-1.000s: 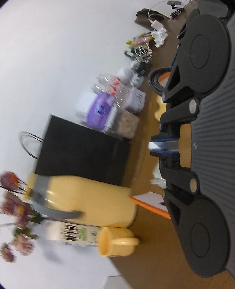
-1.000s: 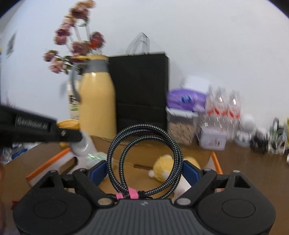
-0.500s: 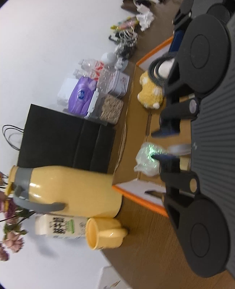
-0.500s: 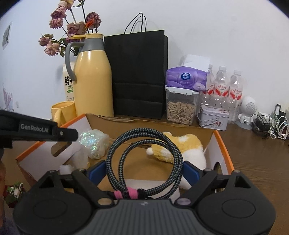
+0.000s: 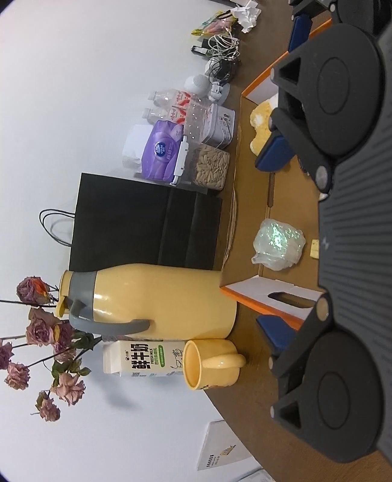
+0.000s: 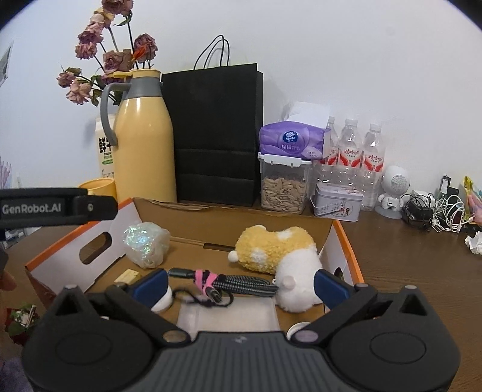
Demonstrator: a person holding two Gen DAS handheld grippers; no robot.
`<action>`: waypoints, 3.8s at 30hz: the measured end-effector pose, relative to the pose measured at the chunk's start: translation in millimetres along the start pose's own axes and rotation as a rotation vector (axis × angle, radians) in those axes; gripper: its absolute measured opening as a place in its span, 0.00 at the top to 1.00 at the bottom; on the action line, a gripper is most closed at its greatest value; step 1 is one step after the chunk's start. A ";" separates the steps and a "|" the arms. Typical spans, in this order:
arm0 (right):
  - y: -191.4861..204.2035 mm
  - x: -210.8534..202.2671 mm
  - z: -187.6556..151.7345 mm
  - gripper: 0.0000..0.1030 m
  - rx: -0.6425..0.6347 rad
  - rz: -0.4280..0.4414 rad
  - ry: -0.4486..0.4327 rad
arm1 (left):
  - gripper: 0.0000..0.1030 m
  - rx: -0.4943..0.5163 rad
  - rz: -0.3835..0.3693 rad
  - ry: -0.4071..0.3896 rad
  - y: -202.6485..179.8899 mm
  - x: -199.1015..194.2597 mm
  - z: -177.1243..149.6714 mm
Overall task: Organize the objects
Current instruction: 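Carry the braided cable into the box and open the right tool, then move the right tool to a white cap and grasp it, then drop the red rose into the box with the left tool while the right tool drops the cap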
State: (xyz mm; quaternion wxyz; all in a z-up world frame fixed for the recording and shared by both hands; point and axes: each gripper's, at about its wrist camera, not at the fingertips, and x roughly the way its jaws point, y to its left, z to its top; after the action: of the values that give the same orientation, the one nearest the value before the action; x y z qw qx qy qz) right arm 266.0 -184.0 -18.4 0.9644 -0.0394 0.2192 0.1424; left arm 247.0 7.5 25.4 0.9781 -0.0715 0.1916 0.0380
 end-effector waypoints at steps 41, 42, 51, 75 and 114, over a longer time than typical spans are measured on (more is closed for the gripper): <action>-20.3 -78.2 -79.7 0.00 -0.016 -0.019 0.091 | 0.00 0.066 0.065 0.043 80.8 -71.2 -53.6; -19.3 -77.1 -80.5 0.00 -0.017 -0.017 0.097 | 0.00 0.061 0.067 0.043 81.3 -70.6 -55.2; -9.4 -72.0 -82.2 0.01 -0.041 0.028 0.126 | 0.00 0.032 0.075 0.039 87.4 -69.5 -57.5; -7.2 -86.1 -89.4 0.74 -0.004 0.130 0.146 | 0.00 0.022 0.081 0.048 88.7 -66.5 -59.2; -24.3 -106.0 -83.3 0.95 0.090 0.147 -0.003 | 0.00 0.033 0.110 0.191 97.6 -60.4 -70.3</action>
State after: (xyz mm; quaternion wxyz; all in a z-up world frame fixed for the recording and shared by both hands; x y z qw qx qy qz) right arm 147.3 -246.1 -47.2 0.9525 0.0205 0.2263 0.2028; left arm 155.4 90.1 -28.3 0.9528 -0.0482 0.2883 0.0815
